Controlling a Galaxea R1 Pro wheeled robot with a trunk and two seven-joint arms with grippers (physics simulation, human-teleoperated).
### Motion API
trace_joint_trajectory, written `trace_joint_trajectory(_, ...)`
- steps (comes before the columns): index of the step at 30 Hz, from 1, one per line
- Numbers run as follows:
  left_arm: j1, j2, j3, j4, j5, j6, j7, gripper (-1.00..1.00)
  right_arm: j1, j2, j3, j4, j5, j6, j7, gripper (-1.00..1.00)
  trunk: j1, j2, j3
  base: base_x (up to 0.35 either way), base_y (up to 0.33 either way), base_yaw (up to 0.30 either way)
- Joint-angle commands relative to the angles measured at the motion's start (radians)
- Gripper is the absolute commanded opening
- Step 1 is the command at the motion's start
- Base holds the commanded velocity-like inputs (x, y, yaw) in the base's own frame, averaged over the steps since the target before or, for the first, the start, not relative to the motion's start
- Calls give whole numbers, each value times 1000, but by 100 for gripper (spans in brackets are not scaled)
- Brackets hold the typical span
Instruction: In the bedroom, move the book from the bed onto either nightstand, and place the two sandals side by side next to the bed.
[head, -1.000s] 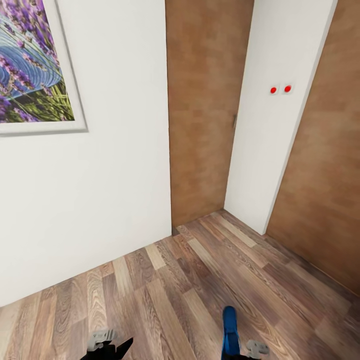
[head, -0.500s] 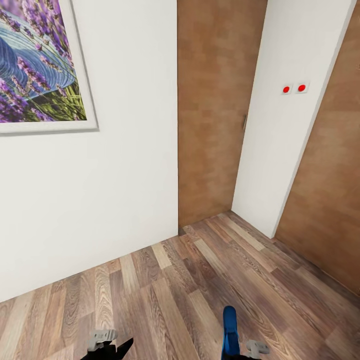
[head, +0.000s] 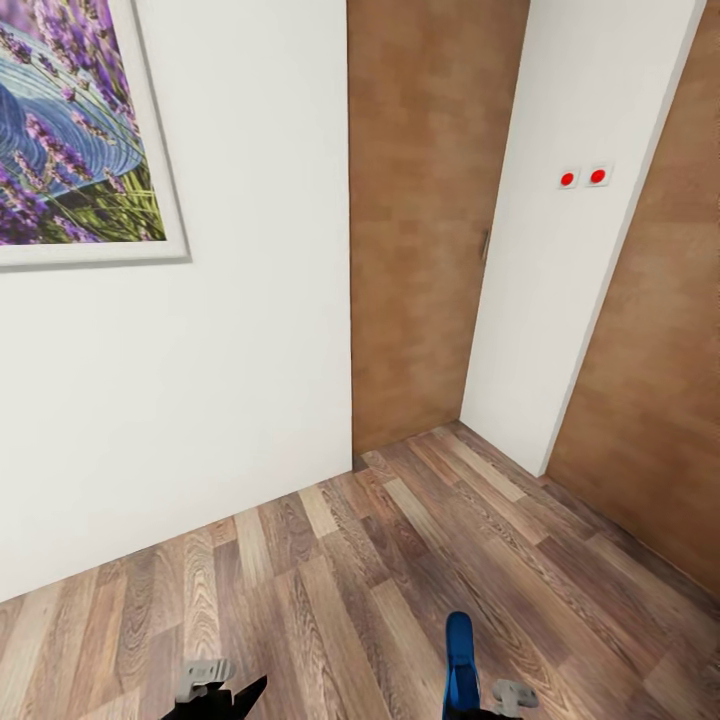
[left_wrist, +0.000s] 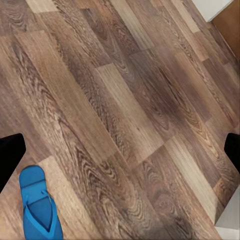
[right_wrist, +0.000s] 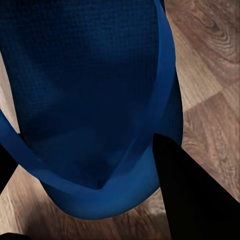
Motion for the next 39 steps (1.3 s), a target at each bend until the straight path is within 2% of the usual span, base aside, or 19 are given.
trace_joint_trajectory(1, 0, 0, 2, -1, 10, 10, -2, 100, -1, 1, -8, -2, 6, 7, 7, -100, 0, 0, -1, 0, -17, 0)
trace_joint_trajectory(9, 0, 0, 1, -1, 9, 10, -2, 100, 0, 1, -8, -2, 6, 7, 7, -100, 0, 0, -1, 0, -15, 0)
trace_joint_trajectory(19, 0, 0, 1, -1, 10, 10, -2, 100, 0, 1, -8, -2, 6, 7, 7, -100, 0, 0, -1, 0, -147, 0)
trace_joint_trajectory(39, 0, 0, 3, -1, 10, 10, -2, 100, 0, 2, -8, -2, 6, 7, 7, -100, 0, 0, -1, 0, -4, 0)
